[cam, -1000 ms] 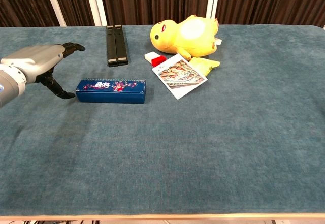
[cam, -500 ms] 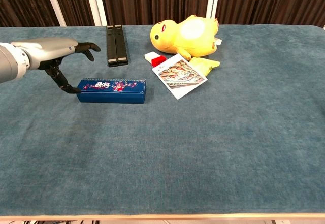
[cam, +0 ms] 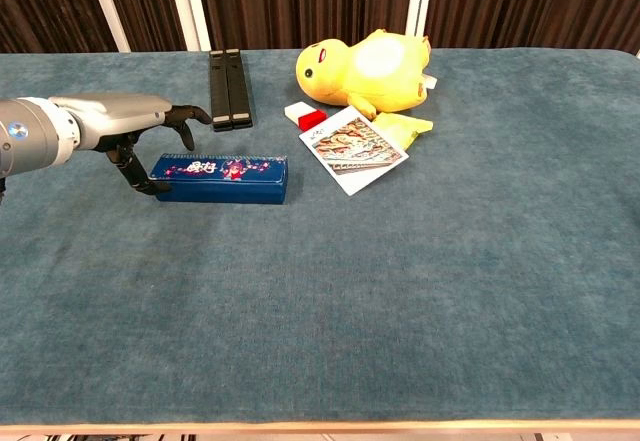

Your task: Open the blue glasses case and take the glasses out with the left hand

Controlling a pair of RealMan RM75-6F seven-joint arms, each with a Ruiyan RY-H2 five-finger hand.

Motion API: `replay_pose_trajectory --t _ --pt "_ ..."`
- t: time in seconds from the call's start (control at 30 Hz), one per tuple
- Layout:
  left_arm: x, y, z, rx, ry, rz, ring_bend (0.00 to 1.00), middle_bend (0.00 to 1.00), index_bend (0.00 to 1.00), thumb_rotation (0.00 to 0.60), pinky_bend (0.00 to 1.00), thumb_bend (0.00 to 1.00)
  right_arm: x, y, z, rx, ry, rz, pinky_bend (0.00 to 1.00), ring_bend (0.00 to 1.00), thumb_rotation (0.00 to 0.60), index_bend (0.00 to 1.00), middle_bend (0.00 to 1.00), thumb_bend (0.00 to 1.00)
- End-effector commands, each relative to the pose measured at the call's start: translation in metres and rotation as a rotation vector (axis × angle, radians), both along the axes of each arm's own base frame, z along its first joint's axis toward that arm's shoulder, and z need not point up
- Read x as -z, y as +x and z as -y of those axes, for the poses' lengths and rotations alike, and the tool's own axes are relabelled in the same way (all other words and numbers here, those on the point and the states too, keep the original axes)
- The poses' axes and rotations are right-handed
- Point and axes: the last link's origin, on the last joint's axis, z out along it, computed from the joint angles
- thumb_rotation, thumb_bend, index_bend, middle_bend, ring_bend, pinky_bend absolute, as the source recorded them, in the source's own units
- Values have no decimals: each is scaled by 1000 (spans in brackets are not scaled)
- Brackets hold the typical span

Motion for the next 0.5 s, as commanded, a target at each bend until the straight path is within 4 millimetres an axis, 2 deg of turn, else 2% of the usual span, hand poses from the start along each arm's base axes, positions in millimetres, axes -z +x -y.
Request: replay_pose_trajectory --t 0.03,0.5 --pt "0 -1 0 -6 2 3 0 237 24 600 110 341 0 0 0 1 0 0 199 0 600 0 0 127" --pt "4 -1 1 -13 -5 18 0 259 50 600 111 398 0 0 0 3 1 -2 199 0 600 0 0 126"
